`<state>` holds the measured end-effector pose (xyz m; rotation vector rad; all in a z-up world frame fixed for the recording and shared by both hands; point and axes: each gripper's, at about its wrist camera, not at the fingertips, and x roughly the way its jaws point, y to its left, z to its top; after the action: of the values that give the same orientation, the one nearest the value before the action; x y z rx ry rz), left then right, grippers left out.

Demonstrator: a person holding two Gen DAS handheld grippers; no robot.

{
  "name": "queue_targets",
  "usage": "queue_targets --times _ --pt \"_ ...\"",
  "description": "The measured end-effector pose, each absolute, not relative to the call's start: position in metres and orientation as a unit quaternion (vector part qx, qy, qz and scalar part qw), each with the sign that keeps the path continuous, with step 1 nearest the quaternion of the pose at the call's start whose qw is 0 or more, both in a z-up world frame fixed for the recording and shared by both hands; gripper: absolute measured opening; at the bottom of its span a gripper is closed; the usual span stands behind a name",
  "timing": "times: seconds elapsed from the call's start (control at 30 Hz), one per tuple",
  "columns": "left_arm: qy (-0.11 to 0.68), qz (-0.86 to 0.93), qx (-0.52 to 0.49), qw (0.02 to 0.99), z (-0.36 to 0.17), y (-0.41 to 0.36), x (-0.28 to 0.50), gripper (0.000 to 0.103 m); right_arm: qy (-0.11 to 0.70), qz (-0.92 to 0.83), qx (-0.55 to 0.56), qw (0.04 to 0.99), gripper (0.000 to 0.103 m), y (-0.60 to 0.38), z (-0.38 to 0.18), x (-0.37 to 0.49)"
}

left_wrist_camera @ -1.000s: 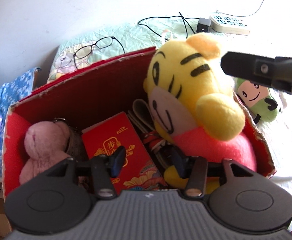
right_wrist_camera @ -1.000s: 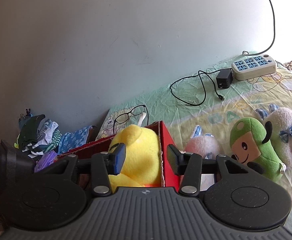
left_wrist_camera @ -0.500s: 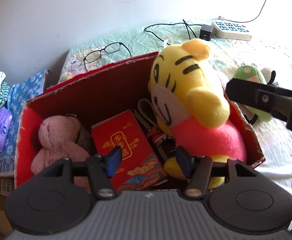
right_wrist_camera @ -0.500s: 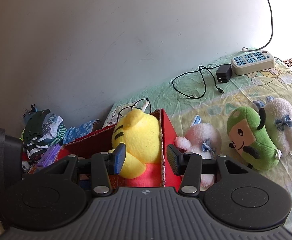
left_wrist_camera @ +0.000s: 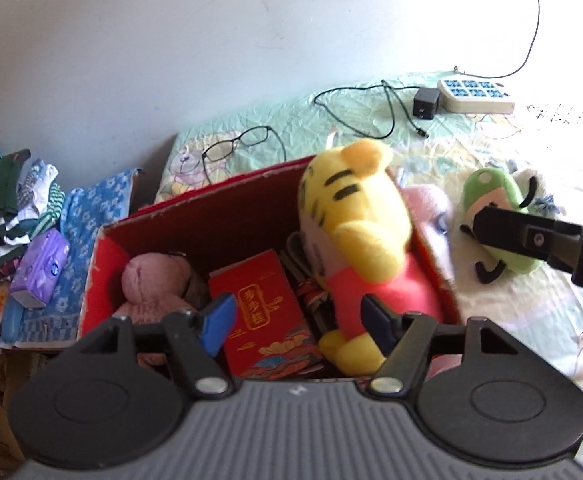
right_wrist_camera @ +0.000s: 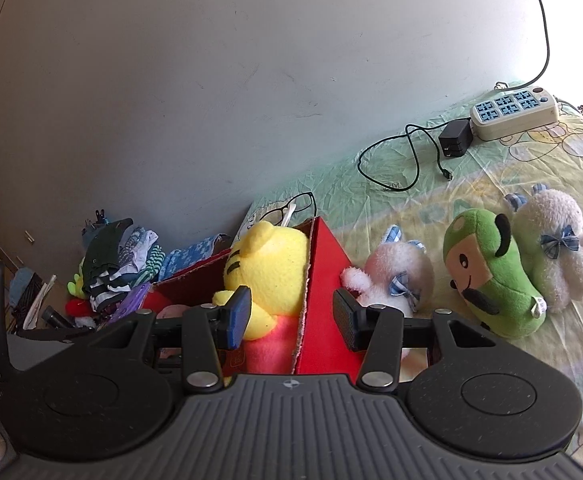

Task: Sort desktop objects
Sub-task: 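Move the right tool to the white bunny plush and grasp it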

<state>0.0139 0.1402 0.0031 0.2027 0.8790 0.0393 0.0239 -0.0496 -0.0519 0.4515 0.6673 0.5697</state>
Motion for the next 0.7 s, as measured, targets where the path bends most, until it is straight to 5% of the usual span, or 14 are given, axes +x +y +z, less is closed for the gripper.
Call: queue_targets --times 0.7 --pt "0.418 -0.185 0.021 0.889 -0.016 -0.009 0.018 0.072 0.366 0.212 0.295 0.857 0.048 -0.224 -0.103 0.058"
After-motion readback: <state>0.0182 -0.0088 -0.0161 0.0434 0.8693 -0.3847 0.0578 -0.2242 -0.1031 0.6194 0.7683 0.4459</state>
